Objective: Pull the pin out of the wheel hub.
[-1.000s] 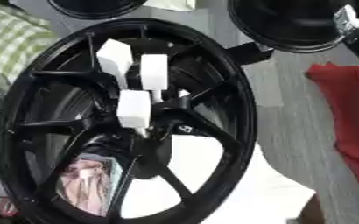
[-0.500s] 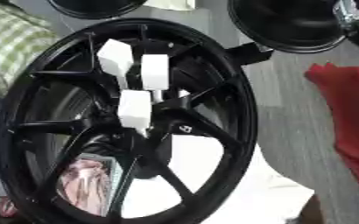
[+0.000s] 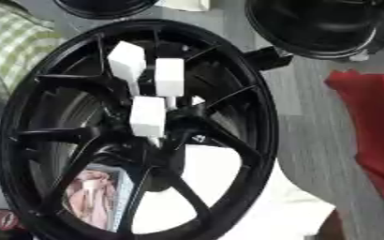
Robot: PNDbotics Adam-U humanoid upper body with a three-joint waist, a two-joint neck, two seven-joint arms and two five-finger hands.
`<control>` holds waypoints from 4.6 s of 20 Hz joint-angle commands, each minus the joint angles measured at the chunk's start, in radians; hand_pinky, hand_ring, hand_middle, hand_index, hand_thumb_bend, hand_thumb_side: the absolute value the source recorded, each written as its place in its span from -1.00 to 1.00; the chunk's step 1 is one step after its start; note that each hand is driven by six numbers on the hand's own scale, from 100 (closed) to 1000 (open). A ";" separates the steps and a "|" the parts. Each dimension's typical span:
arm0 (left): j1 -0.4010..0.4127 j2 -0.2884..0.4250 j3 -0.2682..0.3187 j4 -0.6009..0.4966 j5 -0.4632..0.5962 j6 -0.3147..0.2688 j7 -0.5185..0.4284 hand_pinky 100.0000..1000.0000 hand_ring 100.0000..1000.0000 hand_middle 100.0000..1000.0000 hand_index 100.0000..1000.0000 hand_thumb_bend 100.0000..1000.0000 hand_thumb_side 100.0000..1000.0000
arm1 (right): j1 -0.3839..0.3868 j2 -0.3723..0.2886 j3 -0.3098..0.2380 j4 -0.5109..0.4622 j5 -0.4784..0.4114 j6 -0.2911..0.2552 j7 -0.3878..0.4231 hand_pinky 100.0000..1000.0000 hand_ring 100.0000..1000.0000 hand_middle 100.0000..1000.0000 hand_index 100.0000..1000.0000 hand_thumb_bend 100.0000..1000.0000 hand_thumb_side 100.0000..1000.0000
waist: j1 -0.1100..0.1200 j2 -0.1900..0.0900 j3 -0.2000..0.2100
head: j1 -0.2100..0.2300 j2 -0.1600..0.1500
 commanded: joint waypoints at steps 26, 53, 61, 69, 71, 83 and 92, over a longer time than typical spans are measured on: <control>-0.011 0.049 -0.015 -0.014 -0.004 0.002 -0.026 0.39 0.30 0.27 0.55 -1.00 0.70 | -0.463 -0.001 0.307 0.086 0.142 -0.345 0.943 0.71 0.70 0.43 0.49 -0.12 -0.68 | -0.033 -0.033 0.031 | -0.039 -0.026; -0.015 0.041 -0.016 -0.013 0.001 0.003 -0.029 0.39 0.30 0.27 0.55 -1.00 0.70 | -0.529 0.092 0.424 0.269 0.373 -0.094 0.814 0.61 0.66 0.41 0.49 0.06 -0.46 | -0.035 -0.035 0.040 | -0.045 -0.008; -0.017 0.040 -0.014 -0.013 0.003 0.003 -0.027 0.39 0.29 0.27 0.55 -1.00 0.70 | -0.507 0.078 0.437 0.254 0.284 0.131 0.774 0.63 0.64 0.38 0.50 0.07 -0.46 | -0.042 -0.037 0.039 | -0.031 -0.001; -0.018 0.040 -0.013 -0.013 0.005 0.004 -0.026 0.39 0.29 0.27 0.55 -1.00 0.70 | -0.490 0.072 0.446 0.192 0.145 0.304 0.738 0.64 0.62 0.35 0.54 0.18 -0.41 | -0.045 -0.042 0.037 | -0.026 0.009; -0.018 0.039 -0.012 -0.013 0.006 0.005 -0.025 0.39 0.29 0.27 0.55 -1.00 0.70 | -0.475 0.069 0.439 0.171 0.108 0.353 0.718 0.64 0.61 0.35 0.56 0.18 -0.42 | -0.046 -0.043 0.037 | -0.024 0.006; -0.017 0.033 -0.012 -0.013 0.006 0.006 -0.027 0.39 0.29 0.27 0.55 -1.00 0.71 | -0.388 0.033 0.401 0.015 0.104 0.514 0.515 0.66 0.62 0.35 0.56 0.09 -0.52 | -0.044 -0.032 0.039 | -0.010 -0.003; -0.020 0.026 -0.013 -0.014 0.007 0.006 -0.029 0.39 0.29 0.27 0.55 -1.00 0.72 | -0.342 0.039 0.389 0.015 0.070 0.486 0.466 0.69 0.63 0.37 0.58 0.05 -0.58 | -0.041 -0.022 0.041 | -0.008 0.000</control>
